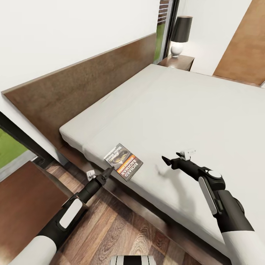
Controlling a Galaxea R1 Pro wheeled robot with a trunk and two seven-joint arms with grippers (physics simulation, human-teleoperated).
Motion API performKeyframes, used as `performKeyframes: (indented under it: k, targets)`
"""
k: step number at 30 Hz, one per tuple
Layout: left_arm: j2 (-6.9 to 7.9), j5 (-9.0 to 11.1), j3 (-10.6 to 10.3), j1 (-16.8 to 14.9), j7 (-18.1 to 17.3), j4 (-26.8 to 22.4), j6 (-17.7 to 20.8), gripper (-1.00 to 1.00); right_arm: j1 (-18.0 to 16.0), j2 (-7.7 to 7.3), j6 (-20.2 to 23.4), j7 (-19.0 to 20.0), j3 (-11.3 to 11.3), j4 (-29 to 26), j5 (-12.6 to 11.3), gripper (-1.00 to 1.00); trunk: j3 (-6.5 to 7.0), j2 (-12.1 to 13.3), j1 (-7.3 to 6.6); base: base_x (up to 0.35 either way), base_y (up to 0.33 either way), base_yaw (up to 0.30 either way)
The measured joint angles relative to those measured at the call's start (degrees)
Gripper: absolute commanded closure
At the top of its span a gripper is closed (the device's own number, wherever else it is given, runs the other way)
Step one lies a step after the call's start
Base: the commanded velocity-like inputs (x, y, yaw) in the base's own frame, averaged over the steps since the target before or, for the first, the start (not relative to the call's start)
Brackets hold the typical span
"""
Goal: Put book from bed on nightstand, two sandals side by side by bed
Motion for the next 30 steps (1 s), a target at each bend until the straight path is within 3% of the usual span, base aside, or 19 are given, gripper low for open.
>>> performKeyframes:
  k: [4, 21, 30]
  targets:
    - [-0.03, 0.0, 1.1, 0.0, 0.0, -0.1, 0.1, -1.00, 0.0, 0.00, 0.0, 0.0, 0.0, 0.1, 0.0, -1.00, 0.00, 0.0, 0.00, 0.000, 0.000, 0.000]
    - [-0.05, 0.2, 1.7, 0.0, -0.1, 0.0, 0.0, -1.00, 0.0, 0.00, 0.0, 0.0, 0.0, 0.1, 0.1, -1.00, 0.00, 0.0, 0.00, 0.000, 0.000, 0.000]
    - [-0.05, 2.8, 1.7, 0.0, -0.1, 0.2, -0.1, -1.00, 0.0, 0.00, 0.0, 0.2, 0.0, 0.0, 0.1, -1.00, 0.00, 0.0, 0.00, 0.000, 0.000, 0.000]
